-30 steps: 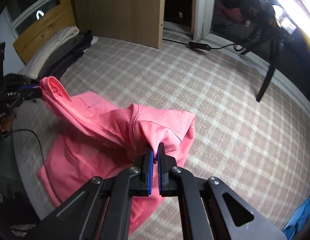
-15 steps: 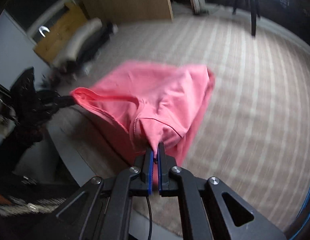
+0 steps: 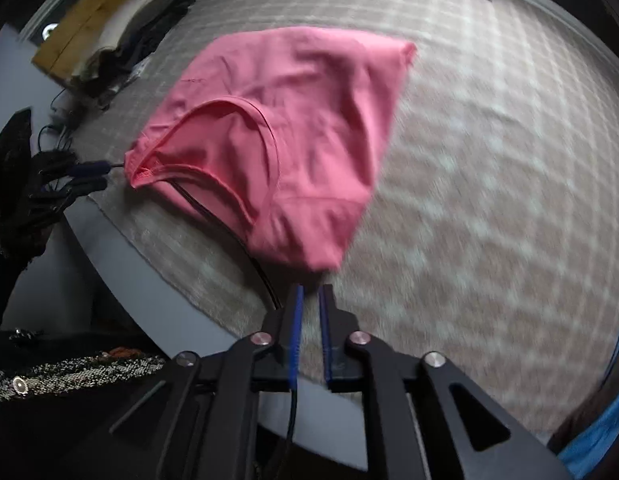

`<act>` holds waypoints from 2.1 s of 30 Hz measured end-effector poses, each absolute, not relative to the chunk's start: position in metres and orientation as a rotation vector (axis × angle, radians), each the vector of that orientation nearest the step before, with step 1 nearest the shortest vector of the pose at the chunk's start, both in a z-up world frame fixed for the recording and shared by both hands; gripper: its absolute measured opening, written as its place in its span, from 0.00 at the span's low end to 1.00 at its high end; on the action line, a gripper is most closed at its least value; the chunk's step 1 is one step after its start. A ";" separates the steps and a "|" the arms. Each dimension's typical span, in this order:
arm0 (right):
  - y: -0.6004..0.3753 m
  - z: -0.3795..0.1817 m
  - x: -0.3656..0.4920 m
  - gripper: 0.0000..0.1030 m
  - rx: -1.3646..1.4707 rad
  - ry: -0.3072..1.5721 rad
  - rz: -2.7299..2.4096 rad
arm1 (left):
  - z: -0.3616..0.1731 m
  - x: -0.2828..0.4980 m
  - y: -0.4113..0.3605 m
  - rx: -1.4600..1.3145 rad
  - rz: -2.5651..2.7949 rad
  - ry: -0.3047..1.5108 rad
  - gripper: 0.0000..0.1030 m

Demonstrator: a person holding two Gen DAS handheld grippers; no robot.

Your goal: Fold clothes

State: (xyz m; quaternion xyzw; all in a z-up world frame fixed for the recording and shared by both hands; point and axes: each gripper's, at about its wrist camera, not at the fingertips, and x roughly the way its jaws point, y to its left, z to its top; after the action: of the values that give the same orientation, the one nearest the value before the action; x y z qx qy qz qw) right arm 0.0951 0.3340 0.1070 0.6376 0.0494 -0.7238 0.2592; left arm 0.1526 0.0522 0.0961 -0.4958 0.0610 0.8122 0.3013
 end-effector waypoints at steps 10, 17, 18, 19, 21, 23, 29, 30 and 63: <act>0.367 0.199 0.121 0.35 1.480 -0.120 -2.081 | 0.153 0.148 0.012 -1.260 2.206 0.045 0.34; 0.311 0.131 0.094 0.23 1.480 0.044 -2.150 | 0.097 0.127 0.040 -1.317 2.189 -0.026 0.29; 0.304 0.121 0.089 0.23 1.495 0.021 -2.128 | 0.094 0.128 0.045 -1.309 2.177 -0.023 0.27; 0.297 0.112 0.083 0.23 1.508 -0.005 -2.105 | 0.092 0.129 0.052 -1.294 2.166 0.001 0.27; 0.285 0.103 0.074 0.24 1.521 -0.114 -2.016 | 0.090 0.133 0.059 -1.282 2.153 0.075 0.27; 0.262 0.100 0.068 0.24 1.490 -0.202 -1.920 | 0.089 0.135 0.061 -1.282 2.149 0.129 0.27; 0.183 0.082 0.064 0.25 1.465 -0.116 -1.762 | 0.087 0.150 0.059 -1.242 2.153 0.334 0.27; 0.175 0.079 0.064 0.25 1.478 -0.096 -1.741 | 0.086 0.150 0.059 -1.238 2.147 0.349 0.27; 0.356 0.115 -0.041 0.09 1.502 -0.339 -2.238 | 0.120 0.095 0.177 -1.045 2.010 0.208 0.29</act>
State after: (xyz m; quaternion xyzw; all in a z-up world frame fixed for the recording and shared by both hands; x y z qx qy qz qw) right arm -0.0412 0.3562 0.1148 0.5405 -0.1221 -0.8053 0.2108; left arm 0.0946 0.1774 0.1199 -0.4168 0.0831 0.8018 0.4200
